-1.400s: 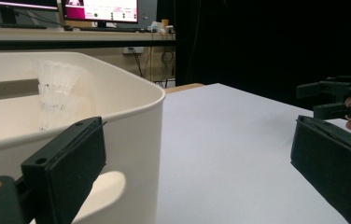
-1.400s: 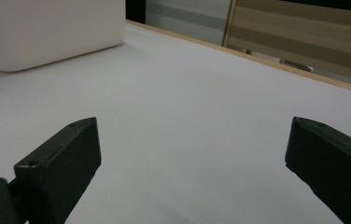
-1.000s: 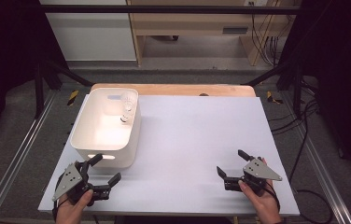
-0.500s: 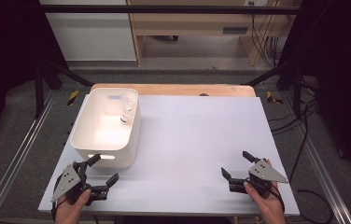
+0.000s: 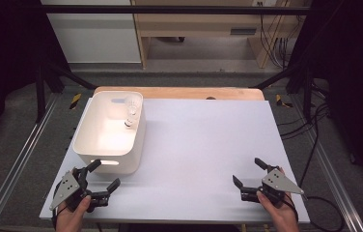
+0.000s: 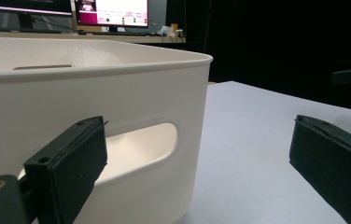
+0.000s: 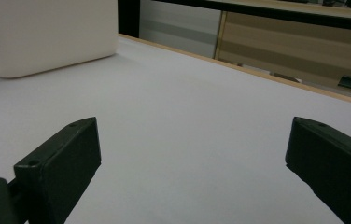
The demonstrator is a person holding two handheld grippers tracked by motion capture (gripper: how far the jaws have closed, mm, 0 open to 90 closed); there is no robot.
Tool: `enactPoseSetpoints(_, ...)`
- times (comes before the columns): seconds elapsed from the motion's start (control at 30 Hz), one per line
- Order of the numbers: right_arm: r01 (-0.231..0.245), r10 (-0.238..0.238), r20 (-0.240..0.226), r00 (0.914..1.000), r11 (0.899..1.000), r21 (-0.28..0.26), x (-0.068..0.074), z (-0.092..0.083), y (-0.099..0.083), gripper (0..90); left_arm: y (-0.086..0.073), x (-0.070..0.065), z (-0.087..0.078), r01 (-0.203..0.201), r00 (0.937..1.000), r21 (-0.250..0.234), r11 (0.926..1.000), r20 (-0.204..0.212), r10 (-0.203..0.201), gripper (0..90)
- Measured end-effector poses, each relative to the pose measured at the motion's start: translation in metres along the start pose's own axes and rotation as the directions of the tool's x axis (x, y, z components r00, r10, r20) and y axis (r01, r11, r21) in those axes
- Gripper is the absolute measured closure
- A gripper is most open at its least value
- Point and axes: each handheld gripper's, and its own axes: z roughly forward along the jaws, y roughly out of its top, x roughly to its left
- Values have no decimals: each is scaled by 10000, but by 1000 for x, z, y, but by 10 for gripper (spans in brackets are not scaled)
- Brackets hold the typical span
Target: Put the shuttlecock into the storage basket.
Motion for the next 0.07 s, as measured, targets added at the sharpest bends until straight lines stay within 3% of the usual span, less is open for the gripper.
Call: enactPoseSetpoints(0.07,-48,47,112,9999,9999,96,-2,1,-1,34,-1,0,0,-18,10000,1,10000,5,18,38)
